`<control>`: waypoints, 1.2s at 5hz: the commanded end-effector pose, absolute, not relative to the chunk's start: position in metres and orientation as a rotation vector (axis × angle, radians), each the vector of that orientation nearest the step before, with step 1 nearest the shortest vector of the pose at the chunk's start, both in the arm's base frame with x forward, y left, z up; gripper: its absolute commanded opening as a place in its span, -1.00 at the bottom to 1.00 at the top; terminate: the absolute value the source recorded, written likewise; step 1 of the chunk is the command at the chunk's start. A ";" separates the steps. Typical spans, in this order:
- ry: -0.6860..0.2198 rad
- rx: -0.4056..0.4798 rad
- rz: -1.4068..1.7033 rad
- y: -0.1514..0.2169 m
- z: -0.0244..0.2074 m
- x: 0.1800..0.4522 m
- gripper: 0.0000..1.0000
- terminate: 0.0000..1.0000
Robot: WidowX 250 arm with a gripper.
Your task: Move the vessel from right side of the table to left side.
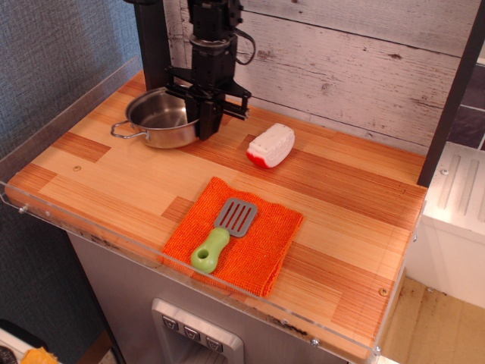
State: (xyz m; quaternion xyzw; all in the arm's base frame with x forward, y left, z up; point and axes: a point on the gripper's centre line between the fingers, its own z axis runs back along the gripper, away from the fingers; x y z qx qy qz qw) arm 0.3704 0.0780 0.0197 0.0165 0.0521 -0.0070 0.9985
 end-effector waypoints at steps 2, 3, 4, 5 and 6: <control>-0.062 0.038 -0.038 0.053 0.077 0.348 1.00 -1.00; -0.110 0.038 0.070 0.044 0.104 0.333 1.00 -1.00; -0.101 0.047 0.157 0.030 0.119 0.311 1.00 -1.00; -0.115 0.039 0.166 0.022 0.121 0.299 1.00 -1.00; -0.123 0.025 0.095 0.018 0.121 0.298 1.00 -1.00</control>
